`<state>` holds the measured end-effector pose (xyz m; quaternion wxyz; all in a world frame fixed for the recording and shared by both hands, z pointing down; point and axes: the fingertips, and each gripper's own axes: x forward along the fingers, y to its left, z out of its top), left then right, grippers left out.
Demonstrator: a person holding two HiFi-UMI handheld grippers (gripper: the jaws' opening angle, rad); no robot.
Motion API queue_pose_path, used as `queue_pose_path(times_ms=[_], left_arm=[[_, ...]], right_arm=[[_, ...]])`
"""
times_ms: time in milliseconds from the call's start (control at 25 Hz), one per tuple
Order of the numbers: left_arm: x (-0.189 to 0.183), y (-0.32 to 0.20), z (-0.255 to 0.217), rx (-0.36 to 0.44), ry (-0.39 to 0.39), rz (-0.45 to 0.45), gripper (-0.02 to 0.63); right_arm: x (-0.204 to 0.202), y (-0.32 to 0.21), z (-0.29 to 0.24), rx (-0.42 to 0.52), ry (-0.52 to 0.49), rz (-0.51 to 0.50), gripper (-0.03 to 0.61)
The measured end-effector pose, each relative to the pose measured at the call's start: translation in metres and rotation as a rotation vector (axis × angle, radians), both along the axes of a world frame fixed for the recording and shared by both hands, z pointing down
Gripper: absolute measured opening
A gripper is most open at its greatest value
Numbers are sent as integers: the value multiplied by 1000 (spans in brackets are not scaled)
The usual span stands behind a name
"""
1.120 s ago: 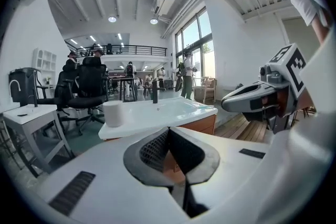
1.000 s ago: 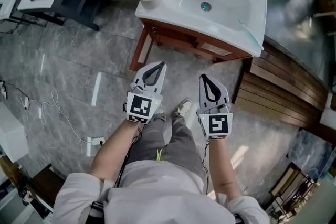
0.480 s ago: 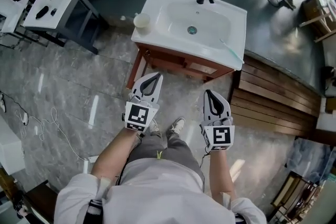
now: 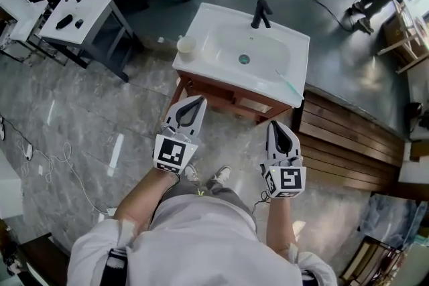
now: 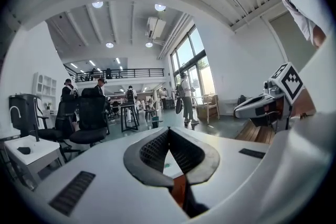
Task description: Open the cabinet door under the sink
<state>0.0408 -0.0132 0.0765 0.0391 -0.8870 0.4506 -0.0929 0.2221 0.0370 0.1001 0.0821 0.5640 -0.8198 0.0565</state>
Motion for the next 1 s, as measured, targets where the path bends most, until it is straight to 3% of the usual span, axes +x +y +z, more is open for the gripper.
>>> queue_pose_path(times_ms=[440, 760, 1000], left_arm=[[-15, 8, -83, 110, 90, -44, 17], [-33, 12, -98, 133, 78, -82, 17], [-34, 12, -99, 107, 104, -72, 17]], right_arm=[[-6, -4, -68, 107, 10, -71, 31], [2, -4, -98, 154, 16, -60, 32], [5, -5, -102, 149, 13, -52, 31]])
